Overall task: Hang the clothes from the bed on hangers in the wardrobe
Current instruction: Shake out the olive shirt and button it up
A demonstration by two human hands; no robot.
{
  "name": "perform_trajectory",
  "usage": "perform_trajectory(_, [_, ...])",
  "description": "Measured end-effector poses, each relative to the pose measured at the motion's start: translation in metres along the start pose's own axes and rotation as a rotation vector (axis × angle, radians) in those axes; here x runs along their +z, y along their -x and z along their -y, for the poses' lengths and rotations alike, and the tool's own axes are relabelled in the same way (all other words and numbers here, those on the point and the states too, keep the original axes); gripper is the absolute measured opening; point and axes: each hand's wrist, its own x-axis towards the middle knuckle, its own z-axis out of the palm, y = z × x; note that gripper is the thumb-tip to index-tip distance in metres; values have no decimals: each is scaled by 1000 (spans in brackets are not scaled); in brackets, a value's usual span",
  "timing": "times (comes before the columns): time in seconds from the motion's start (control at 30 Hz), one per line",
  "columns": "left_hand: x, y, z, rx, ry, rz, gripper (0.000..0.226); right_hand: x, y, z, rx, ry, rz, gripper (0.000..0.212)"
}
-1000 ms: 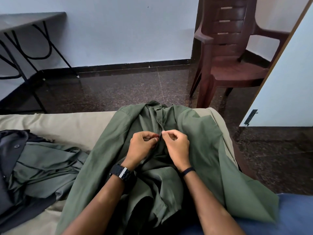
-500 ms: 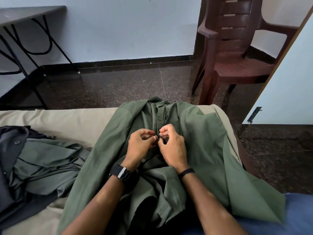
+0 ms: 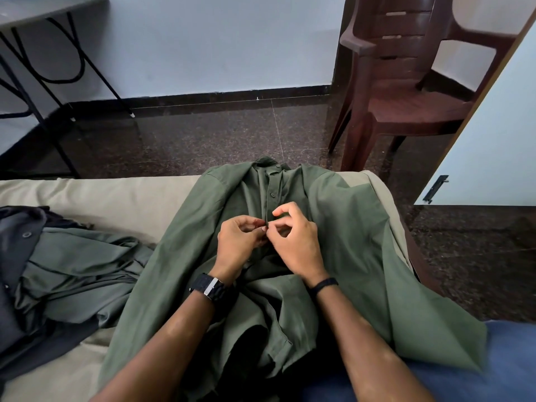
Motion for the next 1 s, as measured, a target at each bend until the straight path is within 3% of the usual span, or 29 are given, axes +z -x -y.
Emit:
perform_trajectory(0.1, [-1, 0, -1, -14, 51, -21, 9, -3, -3, -3, 18, -7, 13, 17])
perform_trajectory(0.23, [2, 0, -2, -19, 27, -45, 13, -4, -6, -6, 60, -60, 66, 27])
perform_trajectory(0.67, [7, 0, -5, 25, 93, -44, 16, -1, -6, -9, -16, -61, 3, 25])
perform_trajectory(0.9, [11, -2, -10, 111, 24, -85, 22, 0, -8, -3, 94, -169, -72, 33])
perform_trajectory(1.0, [12, -5, -14, 17, 181, -10, 23, -4, -13, 2, 256, -307, -90, 29])
